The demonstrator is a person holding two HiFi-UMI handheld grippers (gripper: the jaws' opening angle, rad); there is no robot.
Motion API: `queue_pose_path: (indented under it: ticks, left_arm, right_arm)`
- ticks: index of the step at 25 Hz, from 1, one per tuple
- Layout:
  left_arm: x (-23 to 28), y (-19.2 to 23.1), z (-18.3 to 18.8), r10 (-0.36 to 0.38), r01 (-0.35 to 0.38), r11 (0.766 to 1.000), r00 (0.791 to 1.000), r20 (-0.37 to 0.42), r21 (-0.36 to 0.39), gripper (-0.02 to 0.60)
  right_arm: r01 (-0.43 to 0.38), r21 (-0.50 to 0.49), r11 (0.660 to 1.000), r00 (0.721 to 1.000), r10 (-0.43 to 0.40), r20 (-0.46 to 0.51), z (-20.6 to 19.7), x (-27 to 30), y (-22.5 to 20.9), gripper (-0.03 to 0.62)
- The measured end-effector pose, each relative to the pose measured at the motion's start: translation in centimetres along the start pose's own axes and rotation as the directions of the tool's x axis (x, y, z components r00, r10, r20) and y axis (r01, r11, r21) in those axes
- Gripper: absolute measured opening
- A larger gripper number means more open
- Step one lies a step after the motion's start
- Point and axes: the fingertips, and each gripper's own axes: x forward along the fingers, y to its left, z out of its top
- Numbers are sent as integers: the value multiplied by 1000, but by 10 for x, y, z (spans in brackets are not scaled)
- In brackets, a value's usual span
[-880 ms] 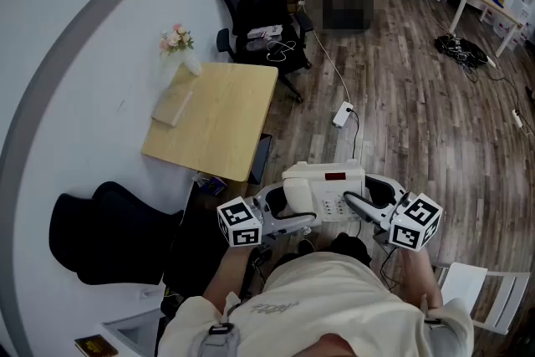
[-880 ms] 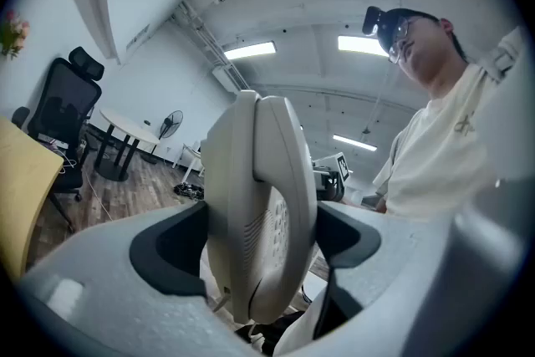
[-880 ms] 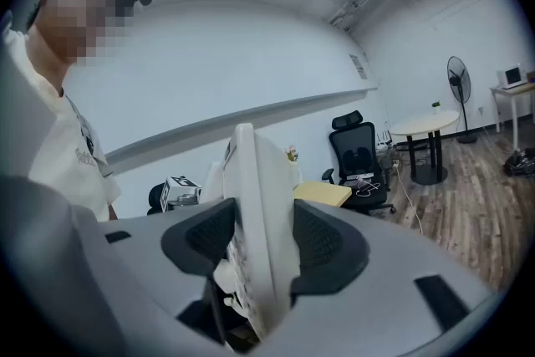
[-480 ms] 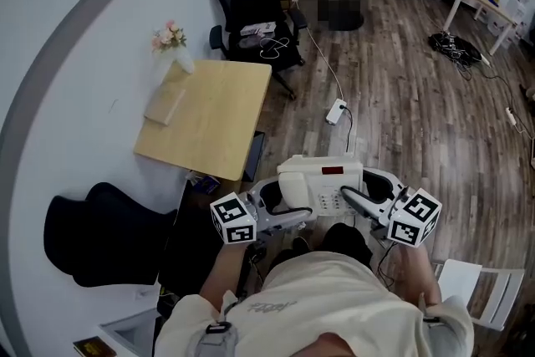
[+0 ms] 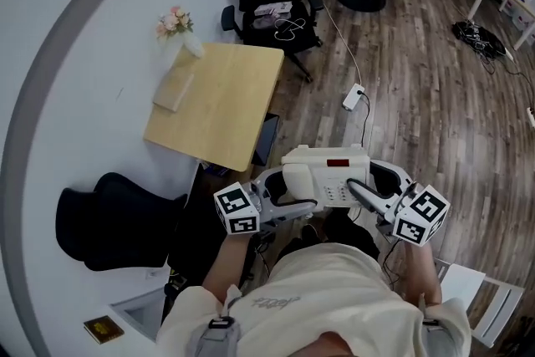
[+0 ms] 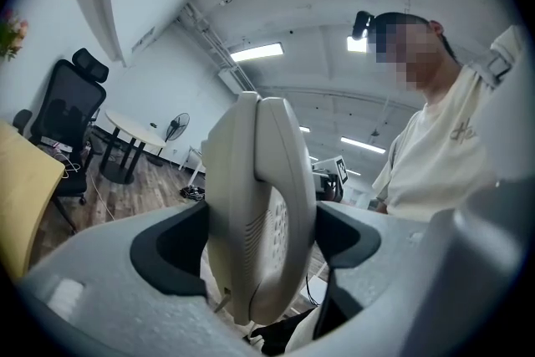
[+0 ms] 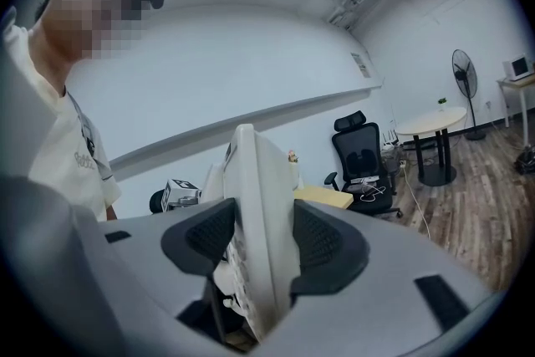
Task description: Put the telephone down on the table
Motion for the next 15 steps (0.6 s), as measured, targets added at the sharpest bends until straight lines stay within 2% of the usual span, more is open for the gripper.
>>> queue_pose_path:
  ticks: [7,11,15]
  left_arm:
    - [35,31,35,71,-70,997,997,-12,34,386]
    - [55,44,44,98,-97,994,995,-18,58,385]
    - [75,67,71,141,-139,986,990,-19,86,385]
  right_arm:
    - [-62,1,998,995,61,76,34,5,-51,218]
    - [-100,-2,995,991,100,89,43,4,-76,218]
    - [-149,11,989,984,147,97,66,13,-110,218]
